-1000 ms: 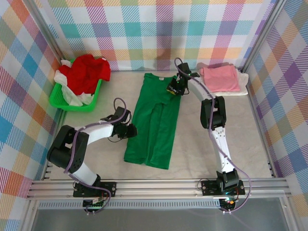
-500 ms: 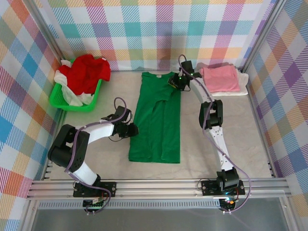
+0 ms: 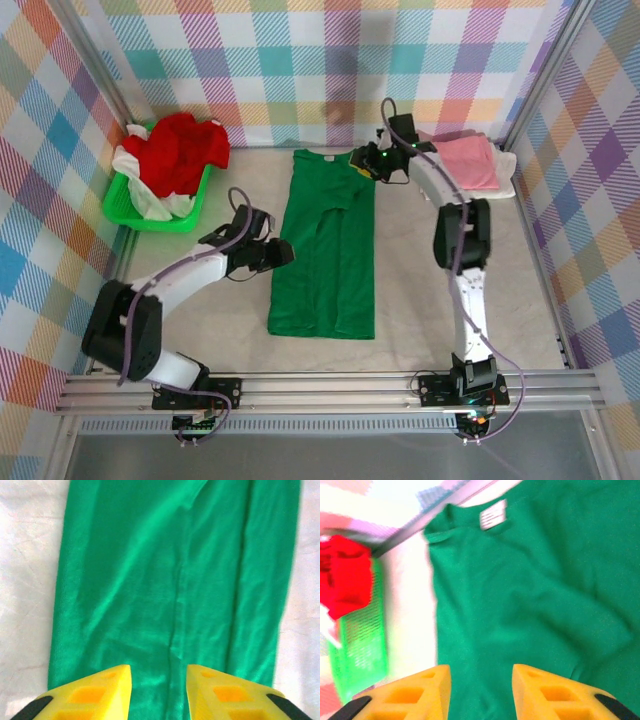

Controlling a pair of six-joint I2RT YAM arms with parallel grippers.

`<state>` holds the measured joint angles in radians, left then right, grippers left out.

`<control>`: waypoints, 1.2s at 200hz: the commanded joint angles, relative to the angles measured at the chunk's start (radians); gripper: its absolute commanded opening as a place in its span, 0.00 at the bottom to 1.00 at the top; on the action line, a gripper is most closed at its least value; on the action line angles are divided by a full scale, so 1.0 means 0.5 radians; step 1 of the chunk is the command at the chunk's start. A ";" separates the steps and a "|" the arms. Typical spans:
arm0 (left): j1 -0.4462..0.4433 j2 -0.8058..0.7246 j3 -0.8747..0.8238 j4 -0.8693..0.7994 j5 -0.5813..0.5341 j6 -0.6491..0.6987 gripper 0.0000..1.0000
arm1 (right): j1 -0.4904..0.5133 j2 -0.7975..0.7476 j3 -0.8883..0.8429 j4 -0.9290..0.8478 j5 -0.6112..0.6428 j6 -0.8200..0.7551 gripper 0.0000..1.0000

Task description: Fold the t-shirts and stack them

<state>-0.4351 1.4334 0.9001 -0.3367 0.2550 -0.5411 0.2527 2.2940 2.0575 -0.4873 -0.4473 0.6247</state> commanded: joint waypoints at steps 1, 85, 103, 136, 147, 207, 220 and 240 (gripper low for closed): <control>0.040 -0.186 -0.071 -0.303 0.035 -0.105 0.40 | 0.128 -0.668 -0.746 0.357 0.004 -0.099 0.41; -0.123 -0.254 -0.509 -0.508 0.265 -0.118 0.44 | 0.487 -1.932 -2.915 1.031 0.130 0.063 0.43; -0.150 -0.247 -0.550 -0.466 0.250 -0.145 0.44 | 0.526 -2.004 -2.998 0.985 0.195 0.018 0.44; -0.228 -0.196 -0.540 -0.519 0.156 -0.169 0.44 | 0.528 -1.971 -3.057 1.039 0.175 -0.006 0.44; -0.229 -0.206 -0.545 -0.519 0.146 -0.171 0.45 | 0.528 -1.933 -3.060 1.072 0.158 -0.003 0.44; -0.265 -0.247 -0.506 -0.708 0.017 -0.167 0.45 | 0.530 -1.897 -3.087 1.153 0.155 0.007 0.43; -0.264 -0.273 -0.476 -0.755 -0.051 -0.163 0.45 | 0.531 -1.895 -3.088 1.151 0.169 -0.003 0.43; -0.262 -0.276 -0.450 -0.733 -0.076 -0.183 0.47 | 0.529 -1.894 -3.098 1.176 0.165 -0.002 0.43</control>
<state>-0.5610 1.3190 0.6399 -0.6529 0.2630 -0.6212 0.5140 1.3464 0.5232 0.0635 -0.3668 0.6315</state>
